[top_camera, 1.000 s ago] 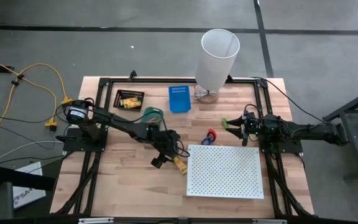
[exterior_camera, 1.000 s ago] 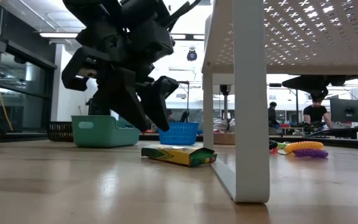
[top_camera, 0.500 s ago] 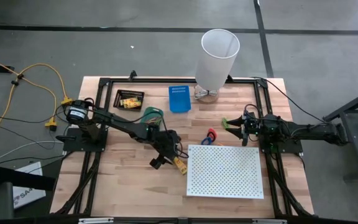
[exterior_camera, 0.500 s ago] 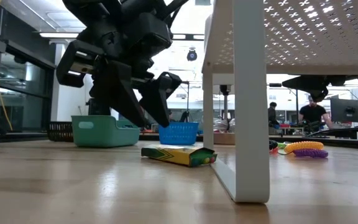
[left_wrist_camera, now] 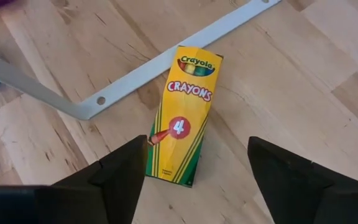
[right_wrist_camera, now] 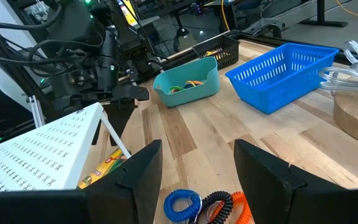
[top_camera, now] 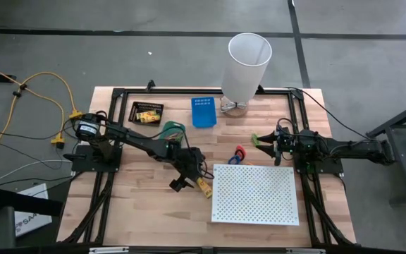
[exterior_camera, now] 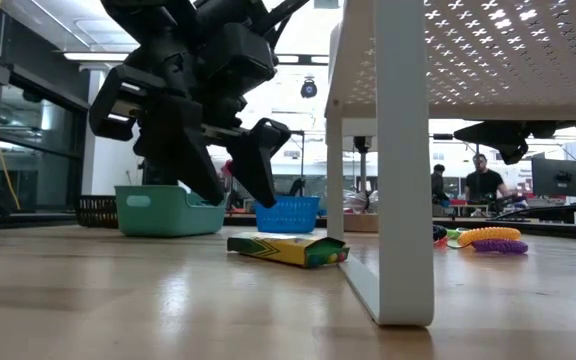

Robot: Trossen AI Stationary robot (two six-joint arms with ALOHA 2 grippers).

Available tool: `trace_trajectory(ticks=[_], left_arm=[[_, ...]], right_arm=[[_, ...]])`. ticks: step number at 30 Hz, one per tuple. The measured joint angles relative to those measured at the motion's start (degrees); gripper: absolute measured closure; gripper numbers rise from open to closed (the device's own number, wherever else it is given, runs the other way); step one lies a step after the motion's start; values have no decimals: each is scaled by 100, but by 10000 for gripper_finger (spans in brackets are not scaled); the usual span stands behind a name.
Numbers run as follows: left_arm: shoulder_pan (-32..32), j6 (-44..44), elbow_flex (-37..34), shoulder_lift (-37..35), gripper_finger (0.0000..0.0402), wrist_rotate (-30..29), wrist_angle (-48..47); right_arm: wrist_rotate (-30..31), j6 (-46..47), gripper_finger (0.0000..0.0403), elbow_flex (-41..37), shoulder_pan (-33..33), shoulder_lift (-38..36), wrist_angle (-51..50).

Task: Pick & Place Office Desk Supplies
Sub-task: Put the yellow crayon box into the black bin

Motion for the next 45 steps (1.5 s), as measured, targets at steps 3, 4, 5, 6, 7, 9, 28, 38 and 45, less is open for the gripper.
trace_trajectory(ticks=[3,4,5,6,7,9,28,38,45], left_arm=[[0,147,0,0,123,-19,-1],[0,206,0,0,123,-35,4],[0,252,0,27,123,-51,21],[0,281,5,79,122,-52,89],[1,316,8,103,122,-63,100],[22,406,0,141,122,-72,101],[109,409,2,534,122,-166,410],[109,377,2,568,122,-278,418],[92,182,2,567,122,-194,415]], right_arm=[[-1,0,215,-1,0,1,0],[-1,0,215,-2,1,1,0],[0,0,215,-2,0,2,0],[0,0,215,0,0,0,0],[-1,0,215,-2,1,2,0],[-2,0,215,0,2,0,0],[0,0,215,-2,0,0,-4],[-1,0,215,0,0,2,-4],[-1,0,215,-1,0,2,-3]])
